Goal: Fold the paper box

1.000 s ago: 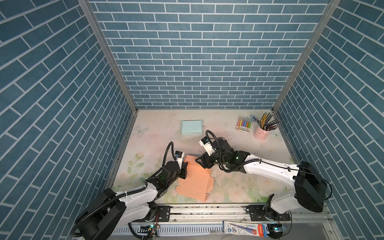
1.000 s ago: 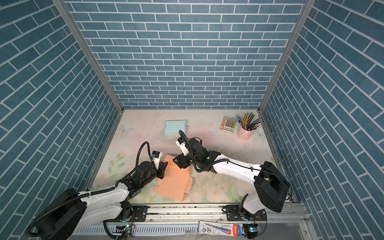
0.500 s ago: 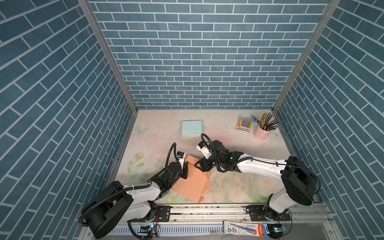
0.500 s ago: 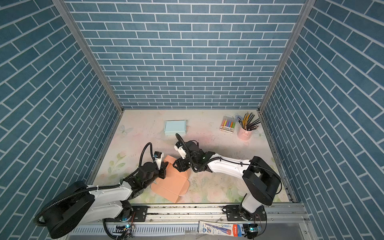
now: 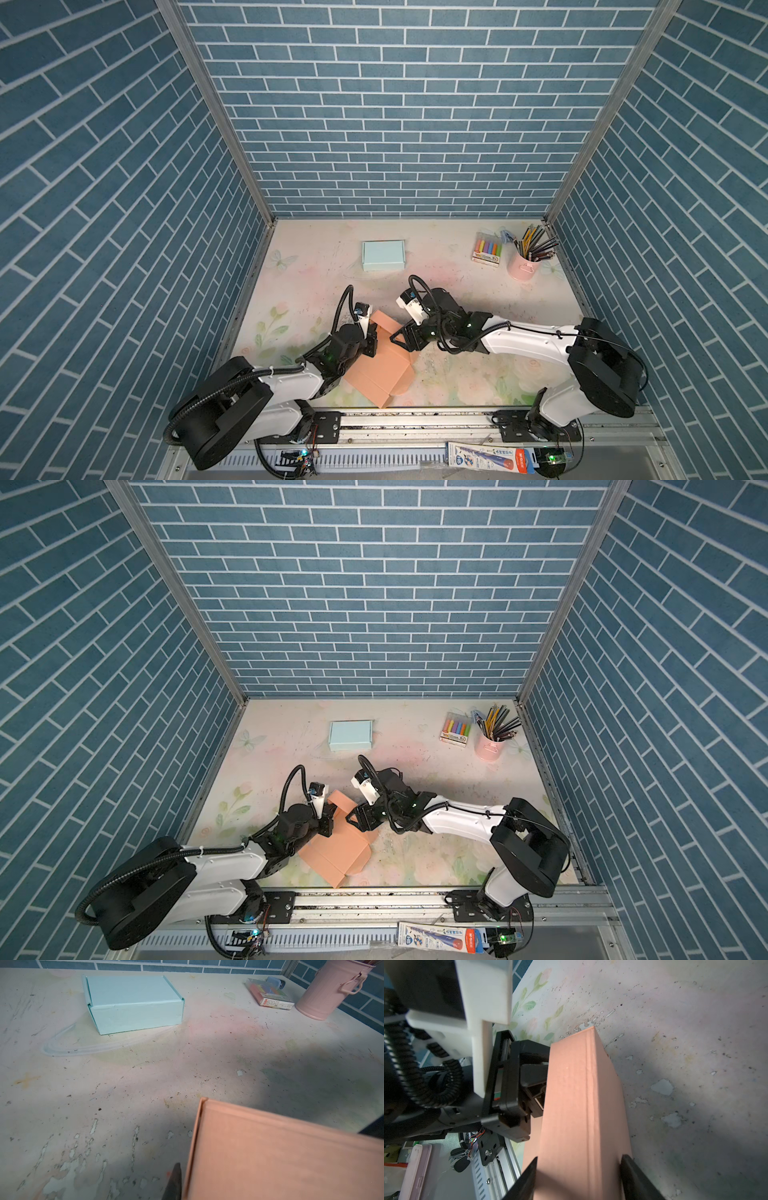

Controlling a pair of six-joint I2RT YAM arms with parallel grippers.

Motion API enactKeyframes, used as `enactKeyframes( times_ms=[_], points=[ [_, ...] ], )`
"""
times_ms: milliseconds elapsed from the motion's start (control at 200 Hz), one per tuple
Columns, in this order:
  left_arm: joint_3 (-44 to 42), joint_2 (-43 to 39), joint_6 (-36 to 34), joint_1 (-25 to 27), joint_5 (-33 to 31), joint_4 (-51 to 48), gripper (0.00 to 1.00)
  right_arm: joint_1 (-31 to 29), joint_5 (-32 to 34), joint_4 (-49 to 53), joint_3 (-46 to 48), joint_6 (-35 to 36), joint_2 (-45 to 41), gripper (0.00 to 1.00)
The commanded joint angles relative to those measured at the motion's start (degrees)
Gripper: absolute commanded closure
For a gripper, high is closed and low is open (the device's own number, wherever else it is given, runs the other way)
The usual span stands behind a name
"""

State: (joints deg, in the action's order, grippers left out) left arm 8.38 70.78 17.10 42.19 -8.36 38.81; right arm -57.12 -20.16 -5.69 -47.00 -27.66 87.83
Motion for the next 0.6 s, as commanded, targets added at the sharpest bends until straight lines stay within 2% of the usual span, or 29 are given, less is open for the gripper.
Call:
enactKeyframes(
  times_ms=[0,255,595],
  points=[
    [0.41,-0.36,0.48,0.13,-0.31,1.07,0.86,-1.24,-2.08,-0.37,0.0,-2.08,-1.39,0.4],
    [-0.6,-2.41,0.75,0.21,0.19,0.43,0.82,-1.63,3.51,3.48,-0.73,-1.28,-2.2,0.4],
    [-1.61,-3.11,1.36,0.5,0.22,0.01,0.78,-1.58,7.05,5.28,-1.06,-1.11,-3.11,0.4]
  ],
)
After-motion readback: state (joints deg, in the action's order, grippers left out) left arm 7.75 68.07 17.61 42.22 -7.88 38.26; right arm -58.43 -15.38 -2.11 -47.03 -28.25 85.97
